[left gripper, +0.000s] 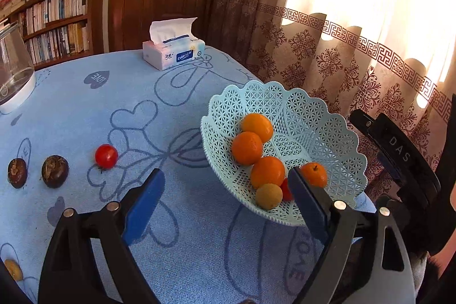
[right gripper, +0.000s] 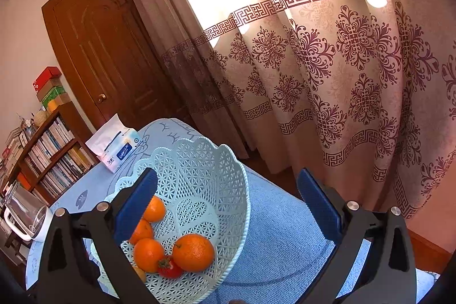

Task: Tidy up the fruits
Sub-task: 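Move the left tool back to the table and grasp another small yellow fruit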

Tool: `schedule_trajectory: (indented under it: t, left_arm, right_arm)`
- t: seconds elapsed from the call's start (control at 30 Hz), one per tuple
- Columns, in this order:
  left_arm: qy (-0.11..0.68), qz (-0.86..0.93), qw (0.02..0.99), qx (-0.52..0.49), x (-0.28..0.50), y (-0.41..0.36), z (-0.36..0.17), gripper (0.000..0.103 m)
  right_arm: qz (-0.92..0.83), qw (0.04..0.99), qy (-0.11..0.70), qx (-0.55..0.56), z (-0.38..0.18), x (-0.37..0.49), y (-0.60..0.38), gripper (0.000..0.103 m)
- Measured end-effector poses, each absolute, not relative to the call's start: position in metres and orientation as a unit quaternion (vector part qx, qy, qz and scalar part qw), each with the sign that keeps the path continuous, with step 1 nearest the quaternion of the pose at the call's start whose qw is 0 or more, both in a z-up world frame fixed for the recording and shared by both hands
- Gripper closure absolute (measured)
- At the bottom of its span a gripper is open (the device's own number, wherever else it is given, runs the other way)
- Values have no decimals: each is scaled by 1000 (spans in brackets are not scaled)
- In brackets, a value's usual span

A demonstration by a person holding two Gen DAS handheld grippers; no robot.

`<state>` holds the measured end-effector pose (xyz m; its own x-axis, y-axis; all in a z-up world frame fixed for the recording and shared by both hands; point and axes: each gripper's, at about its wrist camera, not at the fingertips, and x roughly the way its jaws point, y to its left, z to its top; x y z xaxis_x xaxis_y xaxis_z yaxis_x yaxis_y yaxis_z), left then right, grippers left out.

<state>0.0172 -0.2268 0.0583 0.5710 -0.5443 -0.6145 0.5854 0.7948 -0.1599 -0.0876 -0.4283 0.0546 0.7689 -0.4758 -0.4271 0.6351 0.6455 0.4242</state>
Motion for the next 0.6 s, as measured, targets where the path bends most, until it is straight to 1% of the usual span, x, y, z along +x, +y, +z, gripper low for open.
schedule_trajectory:
  t: [0.23, 0.6]
  left_arm:
    - [351, -273, 896, 3, 25, -191, 54, 16]
    - [348, -214, 913, -3, 19, -140, 51, 16]
  right_arm:
    - [-316, 907, 124, 251, 63, -90, -417, 3]
    - [-315, 923, 104, 196, 73, -91, -398, 3]
